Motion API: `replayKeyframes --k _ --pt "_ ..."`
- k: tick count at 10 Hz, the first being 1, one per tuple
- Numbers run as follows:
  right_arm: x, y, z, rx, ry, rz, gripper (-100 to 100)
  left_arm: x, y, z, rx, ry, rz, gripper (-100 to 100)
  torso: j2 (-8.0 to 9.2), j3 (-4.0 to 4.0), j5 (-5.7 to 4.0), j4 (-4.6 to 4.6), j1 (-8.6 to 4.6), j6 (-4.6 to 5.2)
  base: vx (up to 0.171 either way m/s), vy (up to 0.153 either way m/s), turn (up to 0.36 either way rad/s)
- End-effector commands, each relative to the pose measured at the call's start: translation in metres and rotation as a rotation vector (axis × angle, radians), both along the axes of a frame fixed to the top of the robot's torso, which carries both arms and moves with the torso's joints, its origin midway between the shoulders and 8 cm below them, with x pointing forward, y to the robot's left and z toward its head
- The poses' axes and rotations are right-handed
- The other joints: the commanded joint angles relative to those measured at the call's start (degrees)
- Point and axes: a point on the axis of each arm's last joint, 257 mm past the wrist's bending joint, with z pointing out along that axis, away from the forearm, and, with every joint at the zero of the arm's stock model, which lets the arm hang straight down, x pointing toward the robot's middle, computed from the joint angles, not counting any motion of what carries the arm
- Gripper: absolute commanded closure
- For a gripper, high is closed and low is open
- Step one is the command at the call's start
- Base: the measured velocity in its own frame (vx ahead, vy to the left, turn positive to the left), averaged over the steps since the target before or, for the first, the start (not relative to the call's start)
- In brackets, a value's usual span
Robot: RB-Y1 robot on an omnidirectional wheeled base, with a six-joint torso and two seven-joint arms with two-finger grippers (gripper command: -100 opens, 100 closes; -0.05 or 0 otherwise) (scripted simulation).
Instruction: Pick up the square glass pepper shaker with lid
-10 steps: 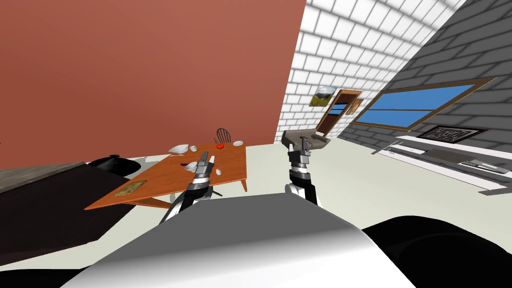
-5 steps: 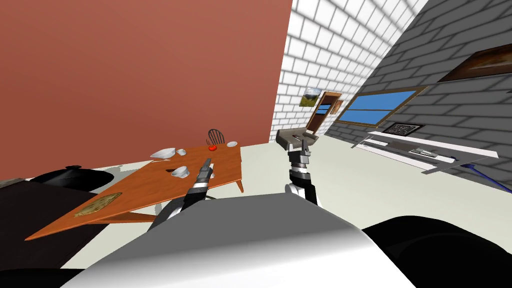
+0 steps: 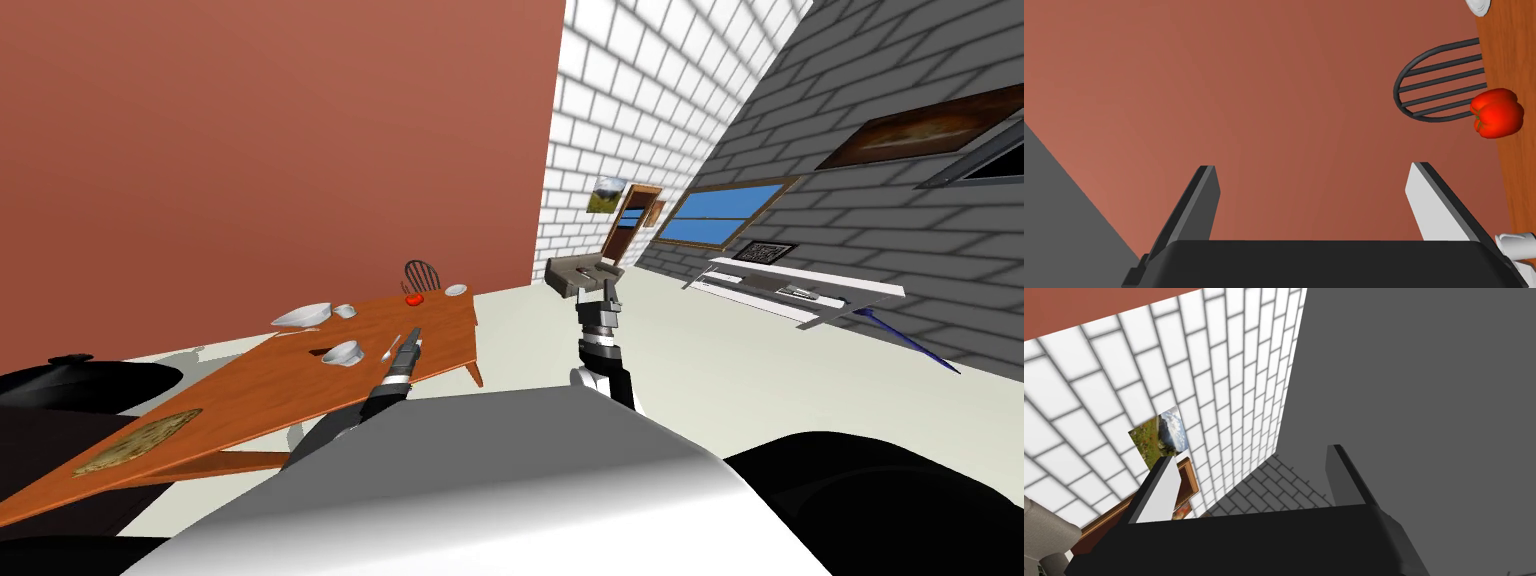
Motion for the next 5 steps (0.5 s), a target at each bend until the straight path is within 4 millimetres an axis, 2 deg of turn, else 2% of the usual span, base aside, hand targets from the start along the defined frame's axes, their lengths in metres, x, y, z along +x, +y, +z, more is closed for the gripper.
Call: replayKeyframes --k 1,2,3,4,5 --pt "0.000 0.000 0.000 0.000 0.000 0.000 0 -0.011 0.013 -0.031 0.029 0.079 0.032 -100 0.00 0.00 0.00 0.00 0.00 0.00 -0.003 -0.042 -0.255" --pt "0.000 0.000 0.000 0.000 0.000 0.000 0 -0.018 0.024 -0.051 0.049 0.132 0.052 -100 -0.01 -0.01 -0.01 0.00 -0.05 0.01 0.002 -0.044 -0.220" --pt "0.000 0.000 0.000 0.000 0.000 0.000 0 -0.018 0.024 -0.051 0.049 0.132 0.052 -100 -0.01 0.00 -0.02 0.00 -0.08 -0.01 -0.002 -0.024 -0.042" --pt "0.000 0.000 0.000 0.000 0.000 0.000 0 -0.025 0.034 -0.066 0.072 0.174 0.068 -100 0.00 0.00 -0.01 0.00 -0.02 -0.03 -0.001 -0.022 -0.134" --pt "0.000 0.000 0.000 0.000 0.000 0.000 0 -0.027 0.035 -0.072 0.070 0.186 0.071 -100 -0.01 -0.01 0.00 0.00 0.02 0.00 0.002 -0.009 -0.090"
